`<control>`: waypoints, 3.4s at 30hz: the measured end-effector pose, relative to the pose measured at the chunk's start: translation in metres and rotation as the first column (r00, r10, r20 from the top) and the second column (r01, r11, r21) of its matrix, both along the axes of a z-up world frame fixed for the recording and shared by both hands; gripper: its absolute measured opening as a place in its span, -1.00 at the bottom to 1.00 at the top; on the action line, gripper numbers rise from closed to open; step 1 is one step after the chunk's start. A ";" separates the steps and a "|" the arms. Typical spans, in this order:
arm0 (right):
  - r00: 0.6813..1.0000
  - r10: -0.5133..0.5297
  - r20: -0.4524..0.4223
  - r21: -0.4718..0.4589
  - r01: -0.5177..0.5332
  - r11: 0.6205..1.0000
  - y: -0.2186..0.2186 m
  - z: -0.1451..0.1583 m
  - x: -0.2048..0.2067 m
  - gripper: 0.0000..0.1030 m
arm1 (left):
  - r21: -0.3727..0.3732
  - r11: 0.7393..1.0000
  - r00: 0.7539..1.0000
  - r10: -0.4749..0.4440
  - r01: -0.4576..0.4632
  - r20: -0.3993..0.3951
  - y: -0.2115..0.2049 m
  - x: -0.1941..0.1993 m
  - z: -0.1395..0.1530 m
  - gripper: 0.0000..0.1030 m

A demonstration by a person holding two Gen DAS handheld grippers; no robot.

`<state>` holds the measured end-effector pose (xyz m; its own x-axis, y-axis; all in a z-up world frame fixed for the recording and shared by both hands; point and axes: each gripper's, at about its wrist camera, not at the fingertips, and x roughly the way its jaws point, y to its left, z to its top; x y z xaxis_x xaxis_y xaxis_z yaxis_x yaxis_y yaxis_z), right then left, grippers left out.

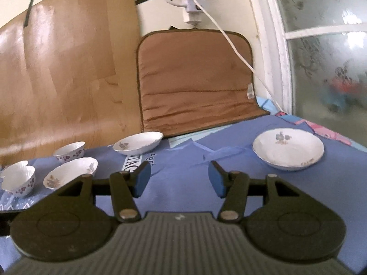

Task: Organize plates and bowls
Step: 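Lower the saucer onto the tablecloth and open the right tool, then move the open right tool back toward the remaining dishes, then grasp the rim of another flowered white saucer with the right tool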

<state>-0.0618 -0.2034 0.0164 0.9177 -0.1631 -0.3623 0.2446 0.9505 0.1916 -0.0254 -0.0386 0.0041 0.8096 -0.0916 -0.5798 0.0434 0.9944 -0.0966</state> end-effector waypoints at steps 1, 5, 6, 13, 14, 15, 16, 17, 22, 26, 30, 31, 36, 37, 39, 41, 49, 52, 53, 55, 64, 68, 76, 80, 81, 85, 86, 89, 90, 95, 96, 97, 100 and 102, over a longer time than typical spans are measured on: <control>1.000 -0.003 -0.008 0.012 0.003 1.000 -0.002 -0.001 0.001 0.13 | 0.002 1.000 1.000 -0.003 0.003 0.000 0.000 -0.001 0.000 0.07; 1.000 -0.002 -0.029 0.032 0.003 0.999 -0.003 -0.003 0.005 0.13 | 0.000 1.000 1.000 -0.005 0.005 -0.004 0.000 -0.002 -0.001 0.07; 1.000 0.001 -0.032 0.033 0.000 0.999 -0.003 -0.003 0.005 0.13 | 0.001 1.000 1.000 -0.007 0.007 -0.004 0.000 -0.002 -0.001 0.07; 0.999 0.019 -0.027 0.061 -0.017 0.998 -0.005 -0.004 0.004 0.13 | 0.000 1.000 1.000 -0.022 0.022 0.011 -0.001 -0.005 -0.001 0.07; 0.999 0.021 -0.025 0.072 -0.019 0.997 -0.007 -0.005 0.004 0.13 | -0.002 1.000 1.000 -0.024 0.024 0.013 -0.001 -0.006 -0.001 0.07; 1.000 0.022 -0.022 0.082 -0.020 0.996 -0.008 -0.005 0.004 0.13 | -0.005 1.000 1.000 -0.027 0.027 0.015 -0.001 -0.006 -0.001 0.07; 1.000 0.024 -0.019 0.091 -0.022 0.996 -0.009 -0.005 0.003 0.13 | -0.007 1.000 0.999 -0.028 0.028 0.016 -0.001 -0.006 0.000 0.07; 1.000 0.026 -0.015 0.098 -0.025 0.995 -0.010 -0.005 0.003 0.13 | -0.009 1.000 0.999 -0.030 0.030 0.017 -0.001 -0.006 0.000 0.07; 0.999 0.039 0.009 0.114 -0.040 0.993 -0.010 -0.004 0.001 0.13 | -0.011 0.999 0.999 -0.042 0.042 0.030 -0.002 -0.009 0.001 0.07; 0.999 0.048 0.013 0.127 -0.050 0.991 -0.012 -0.004 0.000 0.13 | -0.012 0.998 0.998 -0.056 0.056 0.041 -0.003 -0.010 0.001 0.08; 0.998 0.060 0.015 0.132 -0.061 0.989 -0.012 -0.004 0.000 0.13 | -0.025 0.998 0.997 -0.065 0.066 0.048 -0.001 -0.010 0.002 0.09; 0.998 0.064 0.016 0.133 -0.066 0.989 -0.012 -0.004 0.000 0.13 | -0.030 0.997 0.997 -0.065 0.066 0.048 -0.001 -0.011 0.002 0.09; 0.996 0.084 0.011 0.139 -0.085 0.987 -0.012 -0.004 0.001 0.13 | -0.072 0.996 0.998 -0.060 0.062 0.026 0.005 -0.008 0.002 0.14; 0.996 0.091 0.004 0.137 -0.091 0.986 -0.011 -0.004 0.002 0.13 | -0.082 0.995 0.999 -0.049 0.050 0.015 0.008 -0.006 0.002 0.14; 0.993 0.114 -0.019 0.128 -0.110 0.986 -0.009 -0.004 0.005 0.10 | -0.105 0.994 0.999 -0.031 0.030 -0.013 0.013 -0.001 0.002 0.14; 0.987 0.157 -0.043 0.097 -0.152 0.984 -0.003 0.000 0.008 0.00 | -0.136 0.991 0.999 -0.025 0.020 -0.032 0.020 0.007 0.006 0.14; 0.941 0.335 -0.037 0.030 -0.334 0.942 0.023 0.045 0.058 -0.08 | -0.248 0.968 0.993 0.019 -0.046 -0.112 0.039 0.062 0.015 0.12; 0.928 0.362 -0.083 0.105 -0.354 0.930 0.027 0.041 0.091 -0.29 | -0.291 0.953 0.989 0.045 -0.085 -0.141 0.046 0.074 0.009 0.12; 0.924 0.369 -0.103 0.138 -0.354 0.925 0.029 0.036 0.104 -0.33 | -0.297 0.951 0.989 0.051 -0.092 -0.141 0.047 0.077 0.008 0.12; 0.918 0.375 -0.126 0.192 -0.348 0.917 0.030 0.027 0.121 -0.40 | -0.297 0.948 0.989 0.074 -0.109 -0.129 0.049 0.082 0.007 0.12; 0.892 0.407 -0.196 0.273 -0.349 0.897 0.055 -0.008 0.153 -0.46 | -0.292 0.946 0.990 0.127 -0.139 -0.060 0.048 0.092 -0.003 0.15; 0.868 0.451 -0.207 0.309 -0.379 0.872 0.055 -0.015 0.157 -0.78 | -0.309 0.942 0.991 0.121 -0.133 -0.059 0.052 0.090 -0.003 0.15; 0.866 0.454 -0.210 0.298 -0.386 0.873 0.055 -0.012 0.145 -0.79 | -0.298 0.948 0.993 0.104 -0.115 -0.051 0.053 0.085 -0.002 0.15; 0.875 0.436 -0.210 0.296 -0.368 0.881 0.043 -0.012 0.125 -0.79 | -0.277 0.957 0.996 0.078 -0.086 -0.042 0.048 0.081 0.000 0.11; 0.881 0.426 -0.206 0.293 -0.360 0.886 0.039 -0.012 0.120 -0.79 | -0.271 0.960 0.997 0.059 -0.068 -0.041 0.045 0.081 0.000 0.10; 0.900 0.400 -0.175 0.313 -0.334 0.889 0.022 -0.016 0.101 -0.79 | -0.247 0.969 0.999 -0.032 0.024 -0.028 0.032 0.078 0.002 0.02; 0.900 0.401 -0.170 0.321 -0.334 0.886 0.021 -0.016 0.101 -0.79 | -0.239 0.970 0.998 -0.056 0.049 -0.026 0.028 0.077 0.002 -0.02; 0.901 0.400 -0.169 0.326 -0.332 0.885 0.021 -0.017 0.103 -0.78 | -0.238 0.966 0.993 -0.113 0.100 -0.042 0.021 0.078 0.001 -0.12; 0.901 0.401 -0.166 0.325 -0.334 0.885 0.022 -0.017 0.103 -0.78 | -0.242 0.965 0.991 -0.122 0.107 -0.048 0.020 0.079 0.000 -0.13; 0.904 0.396 -0.159 0.324 -0.331 0.886 0.022 -0.018 0.106 -0.78 | -0.258 0.962 0.993 -0.103 0.084 -0.060 0.026 0.077 -0.001 -0.46; 0.904 0.396 -0.159 0.327 -0.330 0.886 0.022 -0.018 0.106 -0.78 | -0.266 0.961 0.993 -0.099 0.079 -0.062 0.028 0.078 -0.002 -0.51; 0.905 0.396 -0.158 0.328 -0.330 0.885 0.020 -0.017 0.104 -0.78 | -0.269 0.960 0.994 -0.095 0.074 -0.063 0.029 0.078 -0.002 -0.52; 0.905 0.396 -0.158 0.326 -0.331 0.886 0.020 -0.017 0.103 -0.78 | -0.257 0.964 0.994 -0.088 0.069 -0.061 0.028 0.079 -0.002 -0.56; 0.905 0.396 -0.159 0.326 -0.330 0.886 0.020 -0.017 0.103 -0.77 | -0.242 0.968 0.995 -0.087 0.071 -0.057 0.027 0.078 -0.002 -0.56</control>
<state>0.0415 -0.1836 -0.0009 0.7864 0.3064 -0.5364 -0.0410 0.8923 0.4496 0.0526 -0.0118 0.0019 0.7548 -0.2963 -0.5852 0.1060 0.9355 -0.3370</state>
